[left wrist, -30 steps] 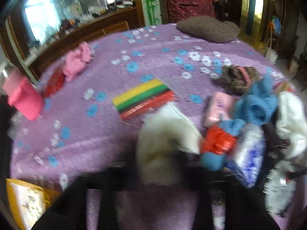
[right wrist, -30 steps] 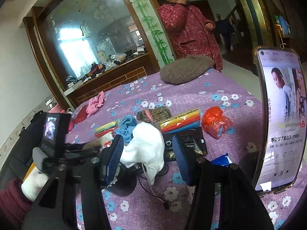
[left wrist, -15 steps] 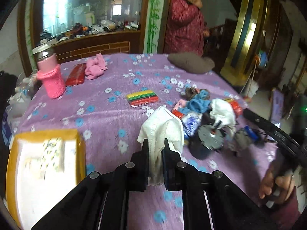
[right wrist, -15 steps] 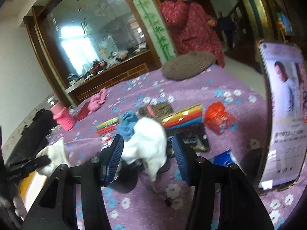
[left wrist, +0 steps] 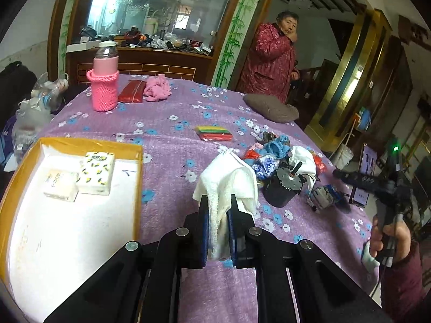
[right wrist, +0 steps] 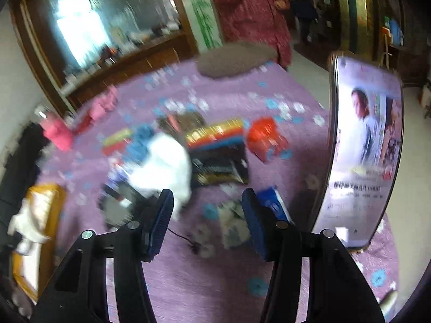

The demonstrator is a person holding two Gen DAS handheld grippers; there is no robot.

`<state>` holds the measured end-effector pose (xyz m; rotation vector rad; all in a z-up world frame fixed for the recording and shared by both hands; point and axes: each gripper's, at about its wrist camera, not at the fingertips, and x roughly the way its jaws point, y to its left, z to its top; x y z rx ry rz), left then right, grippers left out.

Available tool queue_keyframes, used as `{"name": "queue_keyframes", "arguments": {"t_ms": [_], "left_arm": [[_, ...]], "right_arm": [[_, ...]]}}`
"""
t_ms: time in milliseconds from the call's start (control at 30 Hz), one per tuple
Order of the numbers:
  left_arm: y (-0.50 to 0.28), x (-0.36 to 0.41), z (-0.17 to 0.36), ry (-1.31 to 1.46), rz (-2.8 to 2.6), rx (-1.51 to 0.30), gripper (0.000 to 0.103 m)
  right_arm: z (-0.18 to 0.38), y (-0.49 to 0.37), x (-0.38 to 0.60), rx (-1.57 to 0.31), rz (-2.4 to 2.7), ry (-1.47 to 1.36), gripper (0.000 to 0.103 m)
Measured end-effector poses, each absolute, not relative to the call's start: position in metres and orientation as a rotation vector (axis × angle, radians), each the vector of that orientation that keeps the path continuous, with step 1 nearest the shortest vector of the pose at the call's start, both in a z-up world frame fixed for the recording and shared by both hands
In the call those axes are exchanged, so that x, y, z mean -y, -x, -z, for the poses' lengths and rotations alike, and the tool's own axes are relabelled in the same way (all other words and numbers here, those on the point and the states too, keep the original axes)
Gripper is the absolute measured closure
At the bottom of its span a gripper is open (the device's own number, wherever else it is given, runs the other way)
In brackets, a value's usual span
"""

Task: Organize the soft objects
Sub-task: 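Lift the white cloth with the left gripper and carry it toward the box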

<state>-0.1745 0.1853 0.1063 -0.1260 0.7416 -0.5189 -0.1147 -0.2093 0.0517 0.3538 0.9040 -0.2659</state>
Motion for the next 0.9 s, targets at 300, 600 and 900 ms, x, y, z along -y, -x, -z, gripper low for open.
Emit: {"name": "queue_keyframes", "arguments": {"t_ms": [300, 600, 900], "left_arm": [[0.166, -0.194, -0.095, 0.168, 0.53, -0.768, 0.093], [0.166, -0.193, -0.094, 0.187, 0.543, -0.76, 0.093], [0.163, -0.193, -0.086, 0.194, 0.573, -0.771, 0.092]], "right_arm": [[-0.016, 0.104, 0.222, -1.042, 0.443, -0.419, 0.052], [-0.012, 0.081, 0.212, -1.028, 0.186, -0.527, 0.049], [-0.046, 0.095, 0.209, -0.923, 0.2, -0.532, 0.049]]}}
